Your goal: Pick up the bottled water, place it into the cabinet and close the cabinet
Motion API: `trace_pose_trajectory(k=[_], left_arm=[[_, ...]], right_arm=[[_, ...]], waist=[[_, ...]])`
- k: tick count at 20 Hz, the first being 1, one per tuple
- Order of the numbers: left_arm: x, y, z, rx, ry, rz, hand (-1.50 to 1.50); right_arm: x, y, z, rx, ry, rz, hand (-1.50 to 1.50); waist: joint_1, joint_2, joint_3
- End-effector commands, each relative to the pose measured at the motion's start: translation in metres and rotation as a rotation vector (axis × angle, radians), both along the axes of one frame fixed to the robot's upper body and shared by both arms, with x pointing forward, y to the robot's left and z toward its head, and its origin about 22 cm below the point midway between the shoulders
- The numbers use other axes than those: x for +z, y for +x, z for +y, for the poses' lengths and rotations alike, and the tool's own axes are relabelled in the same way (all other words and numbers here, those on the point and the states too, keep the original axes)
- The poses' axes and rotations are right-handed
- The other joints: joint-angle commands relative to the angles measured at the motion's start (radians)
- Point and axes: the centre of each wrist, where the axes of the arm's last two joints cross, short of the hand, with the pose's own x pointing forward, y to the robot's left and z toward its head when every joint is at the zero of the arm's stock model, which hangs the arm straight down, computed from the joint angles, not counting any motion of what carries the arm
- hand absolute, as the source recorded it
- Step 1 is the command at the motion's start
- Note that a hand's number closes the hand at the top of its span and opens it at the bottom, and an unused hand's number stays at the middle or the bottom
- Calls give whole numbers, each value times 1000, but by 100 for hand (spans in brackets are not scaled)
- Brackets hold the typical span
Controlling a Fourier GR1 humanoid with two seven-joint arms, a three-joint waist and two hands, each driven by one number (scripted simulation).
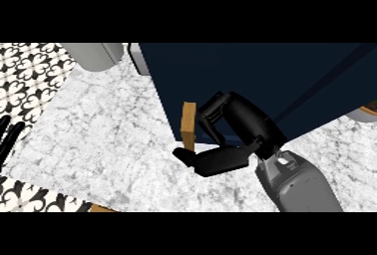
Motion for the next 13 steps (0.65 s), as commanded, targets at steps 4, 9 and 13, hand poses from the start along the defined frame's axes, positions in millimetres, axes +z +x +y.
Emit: trace_pose_trajectory(k=[4,9,13], left_arm=[[-2,0,3,20,-24,-10,-150],[-6,-2,4,23,-35,-6,-150],[-7,-6,7,23,-21,12,-150]], right_arm=[[29,61,31,-216,80,34,150],[43,79,35,-293,170,97,-150],[42,85,45,-294,172,107,-150]], waist=[[-20,-4,5],[-24,-2,6],[-29,-4,7]])
